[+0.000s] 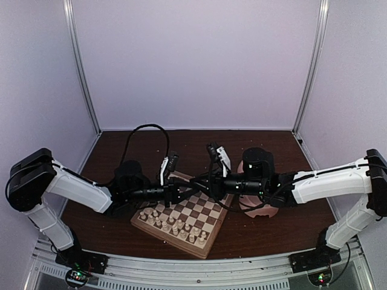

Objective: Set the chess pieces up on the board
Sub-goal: Pass from the right arm to the left

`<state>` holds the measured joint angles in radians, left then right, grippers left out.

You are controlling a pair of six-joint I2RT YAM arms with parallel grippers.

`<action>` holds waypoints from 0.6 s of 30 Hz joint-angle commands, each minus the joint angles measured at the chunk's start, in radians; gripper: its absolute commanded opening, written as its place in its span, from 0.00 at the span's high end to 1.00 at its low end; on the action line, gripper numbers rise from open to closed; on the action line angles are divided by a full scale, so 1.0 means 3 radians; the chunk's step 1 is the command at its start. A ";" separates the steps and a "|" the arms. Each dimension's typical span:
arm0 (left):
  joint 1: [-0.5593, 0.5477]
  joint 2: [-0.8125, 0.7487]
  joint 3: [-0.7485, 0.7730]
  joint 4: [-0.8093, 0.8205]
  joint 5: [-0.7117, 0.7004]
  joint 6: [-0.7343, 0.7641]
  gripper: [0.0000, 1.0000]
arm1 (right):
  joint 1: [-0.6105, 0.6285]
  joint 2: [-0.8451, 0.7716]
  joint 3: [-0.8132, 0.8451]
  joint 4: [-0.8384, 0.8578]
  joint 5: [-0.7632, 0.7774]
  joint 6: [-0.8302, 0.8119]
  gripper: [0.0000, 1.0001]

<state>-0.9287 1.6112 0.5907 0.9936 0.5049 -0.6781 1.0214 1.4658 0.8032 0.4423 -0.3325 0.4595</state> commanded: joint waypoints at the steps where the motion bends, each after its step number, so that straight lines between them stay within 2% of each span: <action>1: 0.0000 -0.0081 0.0030 0.0099 -0.0026 0.0097 0.95 | 0.0037 -0.0003 -0.0008 -0.0071 0.0035 -0.0010 0.69; 5: -0.0002 -0.0098 0.0109 -0.0203 -0.0085 0.0209 0.95 | 0.0032 -0.0082 0.0003 -0.0184 0.0116 -0.0013 0.60; 13: -0.0007 -0.0214 0.0240 -0.0831 -0.0162 0.0604 0.95 | 0.0016 -0.0125 0.0105 -0.0487 0.0143 -0.0010 0.59; 18: -0.0171 -0.0330 0.0422 -0.1508 -0.0478 0.1201 0.95 | -0.0008 -0.0116 0.0224 -0.0764 0.0173 -0.0001 0.56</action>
<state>-0.9386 1.5604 0.6632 0.6857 0.4423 -0.4866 1.0225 1.4574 0.8276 0.2783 -0.3035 0.4538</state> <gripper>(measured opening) 0.108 0.420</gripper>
